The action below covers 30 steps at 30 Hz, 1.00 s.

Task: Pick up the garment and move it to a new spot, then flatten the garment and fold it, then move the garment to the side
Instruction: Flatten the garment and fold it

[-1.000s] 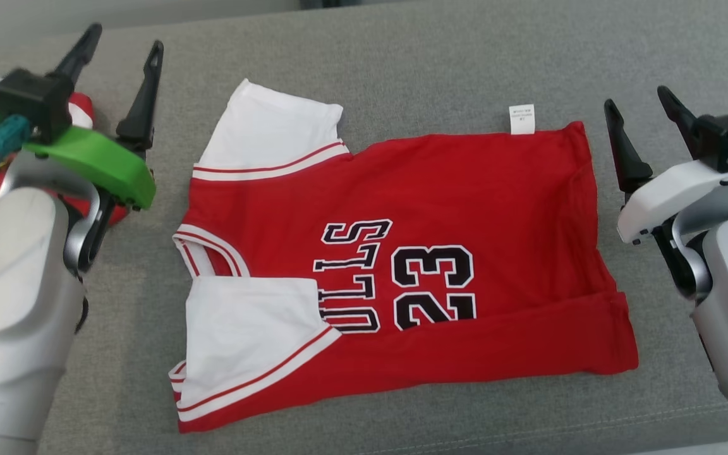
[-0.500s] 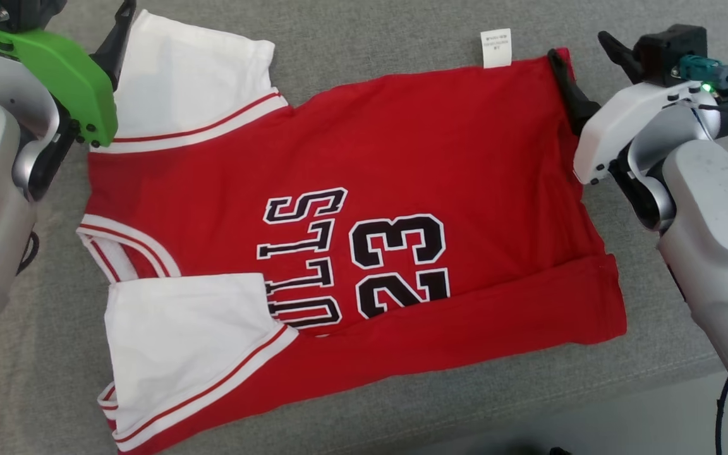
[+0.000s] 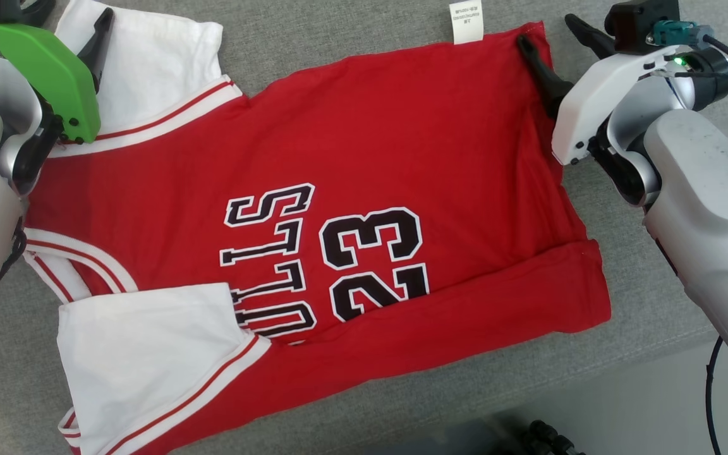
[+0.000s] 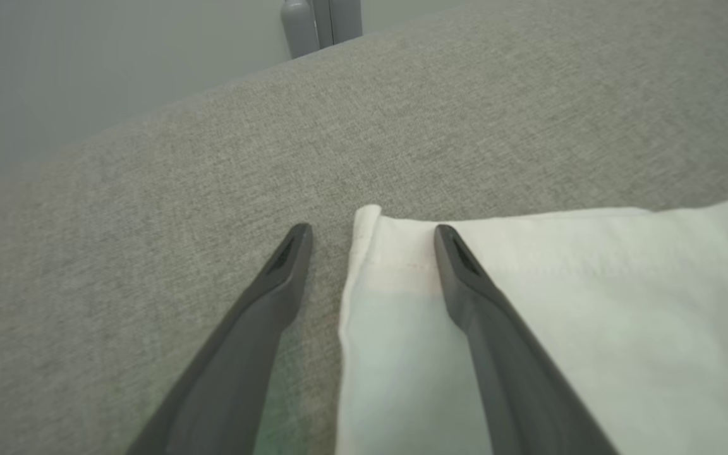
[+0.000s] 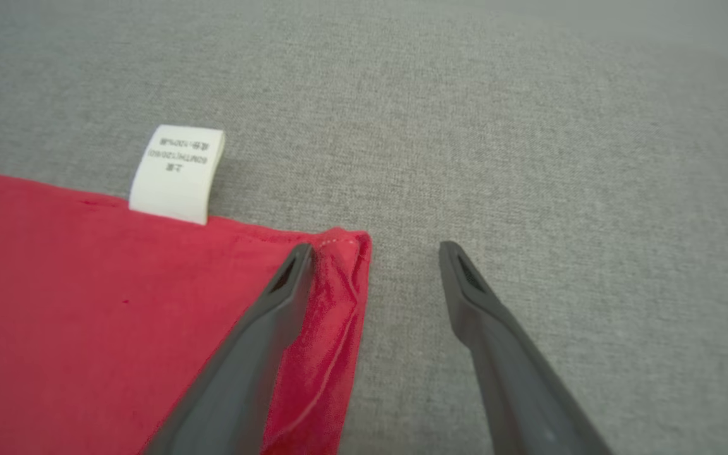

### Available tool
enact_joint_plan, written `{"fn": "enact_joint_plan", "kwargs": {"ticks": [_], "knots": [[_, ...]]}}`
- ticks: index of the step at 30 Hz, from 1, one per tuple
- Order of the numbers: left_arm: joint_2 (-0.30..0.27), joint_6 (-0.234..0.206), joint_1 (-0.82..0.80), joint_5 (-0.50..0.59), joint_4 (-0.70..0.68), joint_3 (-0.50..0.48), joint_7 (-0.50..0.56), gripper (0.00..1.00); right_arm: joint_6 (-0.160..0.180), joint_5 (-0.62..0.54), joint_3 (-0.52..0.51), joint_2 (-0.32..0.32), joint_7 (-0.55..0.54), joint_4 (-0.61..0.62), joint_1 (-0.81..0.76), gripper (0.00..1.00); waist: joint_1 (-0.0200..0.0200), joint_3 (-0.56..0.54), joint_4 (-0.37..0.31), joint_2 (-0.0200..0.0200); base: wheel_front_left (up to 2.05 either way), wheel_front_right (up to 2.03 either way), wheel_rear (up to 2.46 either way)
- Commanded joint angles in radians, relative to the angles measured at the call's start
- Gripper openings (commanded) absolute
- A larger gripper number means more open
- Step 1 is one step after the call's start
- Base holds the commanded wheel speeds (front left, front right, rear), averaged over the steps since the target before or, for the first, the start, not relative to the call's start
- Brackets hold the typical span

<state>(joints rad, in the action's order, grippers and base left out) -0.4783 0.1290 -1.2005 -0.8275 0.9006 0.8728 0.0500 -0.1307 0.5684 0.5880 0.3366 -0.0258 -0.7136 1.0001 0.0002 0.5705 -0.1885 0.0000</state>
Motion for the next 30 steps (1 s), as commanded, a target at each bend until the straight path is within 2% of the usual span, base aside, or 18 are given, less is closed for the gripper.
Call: {"fn": "enact_joint_plan", "kwargs": {"ticks": [1, 2, 3, 4, 5, 6, 11, 15, 18, 30], "knots": [[0.008, 0.002, -0.008, -0.02, 0.013, 0.012, 0.001, 1.0, 0.0, 0.021, 0.015, 0.003, -0.009, -0.005, 0.018, 1.0, -0.0002, 0.003, 0.0, 0.0, 0.0, 0.0, 0.0], [0.013, 0.002, -0.008, -0.026, 0.02, 0.019, 0.008, 1.0, 0.0, 0.029, 0.025, 0.007, -0.014, -0.008, 0.019, 1.0, -0.0002, 0.005, 0.001, 0.0, 0.0, 0.0, 0.0], [0.016, 0.002, -0.01, -0.033, 0.03, 0.028, 0.013, 1.0, 0.0, 0.04, 0.035, 0.01, -0.016, -0.011, 0.021, 0.82, -0.0002, 0.005, 0.002, 0.0, 0.0, 0.0, 0.0], [0.017, 0.002, -0.012, -0.041, 0.037, 0.036, 0.014, 0.74, 0.0, 0.054, 0.047, 0.009, -0.022, -0.014, 0.023, 0.47, -0.0002, 0.006, 0.002, 0.0, 0.0, 0.0, 0.0], [0.019, 0.002, -0.012, -0.048, 0.042, 0.041, 0.012, 0.36, 0.0, 0.064, 0.058, 0.01, -0.028, -0.015, 0.026, 0.3, -0.0002, 0.007, 0.003, 0.0, 0.0, 0.0, 0.0], [0.021, 0.002, -0.013, -0.058, 0.048, 0.046, 0.013, 0.0, 0.0, 0.075, 0.066, 0.012, -0.031, -0.017, 0.03, 0.02, -0.0002, 0.007, 0.003, 0.0, 0.0, 0.0, 0.0], [0.027, 0.002, -0.025, -0.104, 0.061, 0.052, -0.034, 0.0, 0.001, 0.119, 0.088, 0.032, -0.002, -0.024, 0.052, 0.0, -0.0002, -0.003, 0.011, 0.0, 0.0, 0.0, 0.0], [0.035, 0.0, -0.049, -0.137, 0.06, 0.05, -0.129, 0.0, 0.001, 0.111, 0.072, 0.054, 0.117, -0.062, 0.068, 0.0, -0.0002, -0.039, 0.035, 0.0, 0.0, 0.0, 0.0], [0.037, 0.0, -0.043, -0.151, 0.045, 0.061, -0.174, 0.0, 0.001, 0.115, 0.074, 0.056, 0.159, -0.091, 0.06, 0.0, -0.0002, -0.067, 0.055, 0.0, 0.0, 0.0, 0.0], [0.022, 0.0, 0.111, -0.225, -0.124, 0.073, -0.309, 0.0, 0.001, 0.14, 0.11, 0.091, 0.265, -0.144, -0.037, 0.0, -0.0002, -0.177, 0.133, 0.0, 0.0, 0.0, 0.0]]}}
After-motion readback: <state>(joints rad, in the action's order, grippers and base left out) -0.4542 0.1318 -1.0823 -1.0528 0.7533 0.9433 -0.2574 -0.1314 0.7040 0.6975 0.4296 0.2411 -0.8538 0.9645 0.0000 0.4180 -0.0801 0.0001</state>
